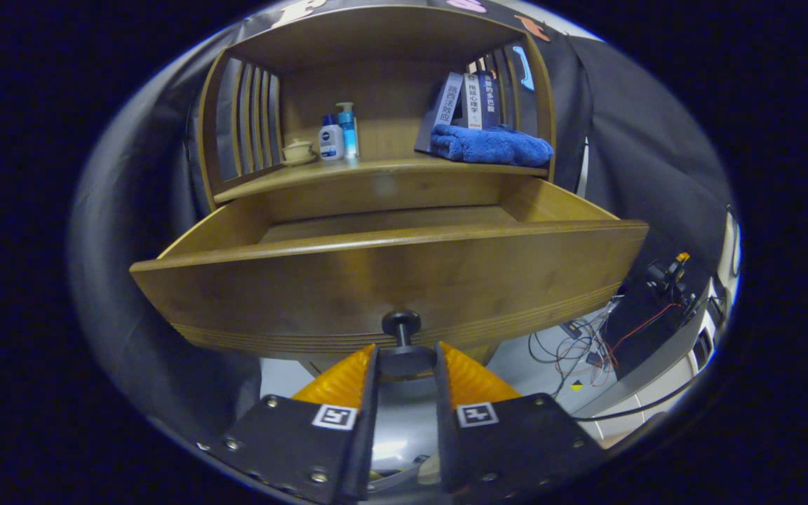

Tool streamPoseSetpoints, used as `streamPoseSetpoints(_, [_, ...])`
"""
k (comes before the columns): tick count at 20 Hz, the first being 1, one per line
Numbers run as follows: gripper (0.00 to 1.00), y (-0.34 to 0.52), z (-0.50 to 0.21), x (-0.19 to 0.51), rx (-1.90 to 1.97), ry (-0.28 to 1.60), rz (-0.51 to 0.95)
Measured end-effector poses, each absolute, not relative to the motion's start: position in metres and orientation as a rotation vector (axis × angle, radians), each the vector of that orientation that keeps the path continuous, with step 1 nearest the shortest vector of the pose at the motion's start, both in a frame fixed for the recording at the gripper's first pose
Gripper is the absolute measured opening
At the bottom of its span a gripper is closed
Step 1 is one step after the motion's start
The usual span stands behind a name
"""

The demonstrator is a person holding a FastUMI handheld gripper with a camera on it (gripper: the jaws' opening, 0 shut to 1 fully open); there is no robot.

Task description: Pull open the drawer, take out the items inside it, and place them on the countertop above the cabinet.

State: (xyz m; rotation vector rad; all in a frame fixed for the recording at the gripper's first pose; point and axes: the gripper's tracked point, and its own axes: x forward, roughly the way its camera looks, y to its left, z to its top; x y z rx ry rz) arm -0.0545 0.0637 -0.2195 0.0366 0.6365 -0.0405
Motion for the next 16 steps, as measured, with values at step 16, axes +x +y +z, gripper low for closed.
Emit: streamPoseSetpoints(16, [0.55, 0.084, -0.129, 0.083, 0.163, 0.696, -0.115])
